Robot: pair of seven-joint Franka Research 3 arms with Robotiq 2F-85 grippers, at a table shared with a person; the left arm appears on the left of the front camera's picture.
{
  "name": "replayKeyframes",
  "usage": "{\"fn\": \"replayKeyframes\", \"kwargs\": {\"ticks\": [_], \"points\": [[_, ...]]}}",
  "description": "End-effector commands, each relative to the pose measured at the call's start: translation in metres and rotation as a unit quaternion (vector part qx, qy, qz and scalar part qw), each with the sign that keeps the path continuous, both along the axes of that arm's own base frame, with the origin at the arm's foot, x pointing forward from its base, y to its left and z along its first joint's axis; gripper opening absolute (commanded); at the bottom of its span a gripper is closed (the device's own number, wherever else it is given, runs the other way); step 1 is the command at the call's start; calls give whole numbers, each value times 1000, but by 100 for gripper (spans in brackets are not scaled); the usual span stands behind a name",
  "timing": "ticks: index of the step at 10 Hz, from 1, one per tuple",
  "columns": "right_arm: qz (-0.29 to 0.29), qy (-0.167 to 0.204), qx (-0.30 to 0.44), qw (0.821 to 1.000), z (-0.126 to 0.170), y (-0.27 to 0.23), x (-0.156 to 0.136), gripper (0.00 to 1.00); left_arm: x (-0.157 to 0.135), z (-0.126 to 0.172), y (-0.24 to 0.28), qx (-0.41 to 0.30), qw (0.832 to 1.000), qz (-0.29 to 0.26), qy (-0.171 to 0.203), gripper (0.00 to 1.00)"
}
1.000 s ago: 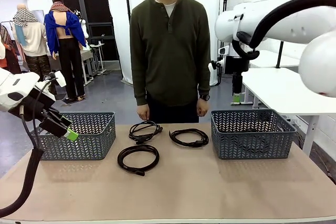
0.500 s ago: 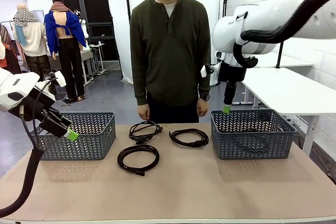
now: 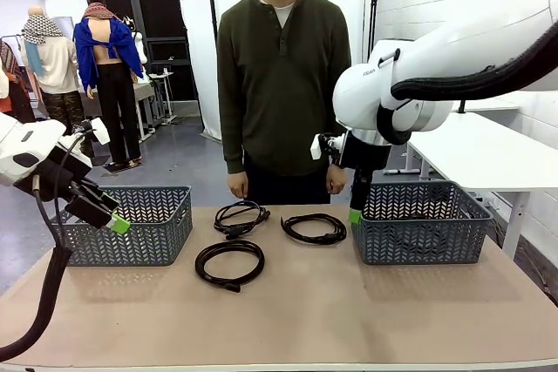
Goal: Organize the cables according to human instructions.
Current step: Pick up a bundle of cables and place it in the basket indicated by the human.
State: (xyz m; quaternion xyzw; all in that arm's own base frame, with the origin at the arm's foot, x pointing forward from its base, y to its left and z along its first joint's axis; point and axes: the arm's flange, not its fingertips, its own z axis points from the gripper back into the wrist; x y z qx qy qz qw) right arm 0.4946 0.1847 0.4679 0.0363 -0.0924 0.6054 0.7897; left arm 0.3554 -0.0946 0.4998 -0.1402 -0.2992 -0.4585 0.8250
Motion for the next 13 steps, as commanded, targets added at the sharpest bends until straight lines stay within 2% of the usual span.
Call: {"fn": "replayKeyframes", "kwargs": {"ticks": [1, 2, 3, 13], "points": [[15, -13, 21, 1000, -5, -4, -11, 100, 1, -1, 3, -8, 1000, -7, 1, 100], [29, -4, 18, 999, -7, -2, -12, 100, 1, -1, 3, -8, 1000, -7, 1, 100], [4, -2, 0, 1000, -2, 3, -5, 100, 1, -1, 3, -8, 1000, -7, 1, 100], [4, -2, 0, 1000, -2, 3, -5, 100, 1, -1, 3, -8, 1000, -7, 1, 100]]}}
